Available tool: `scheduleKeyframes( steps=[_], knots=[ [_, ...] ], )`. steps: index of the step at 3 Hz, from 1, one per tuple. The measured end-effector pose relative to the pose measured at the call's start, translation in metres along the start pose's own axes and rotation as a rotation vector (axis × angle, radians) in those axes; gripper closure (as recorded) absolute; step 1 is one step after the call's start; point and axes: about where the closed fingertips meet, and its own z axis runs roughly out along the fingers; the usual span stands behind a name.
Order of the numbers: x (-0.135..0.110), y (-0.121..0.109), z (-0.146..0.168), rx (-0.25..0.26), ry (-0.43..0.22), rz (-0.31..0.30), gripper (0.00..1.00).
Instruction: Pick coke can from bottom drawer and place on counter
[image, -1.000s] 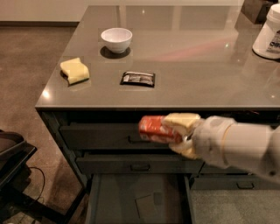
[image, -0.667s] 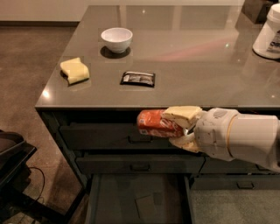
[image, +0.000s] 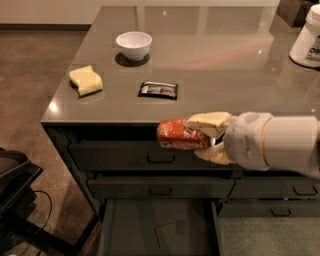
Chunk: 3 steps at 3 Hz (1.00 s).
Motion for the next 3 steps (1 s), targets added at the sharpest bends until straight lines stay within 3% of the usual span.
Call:
scheduleKeyframes(
  steps=[3],
  knots=[
    [0.095,-0.078,0.006,-0.096,0.007,-0.124,1.0]
  ],
)
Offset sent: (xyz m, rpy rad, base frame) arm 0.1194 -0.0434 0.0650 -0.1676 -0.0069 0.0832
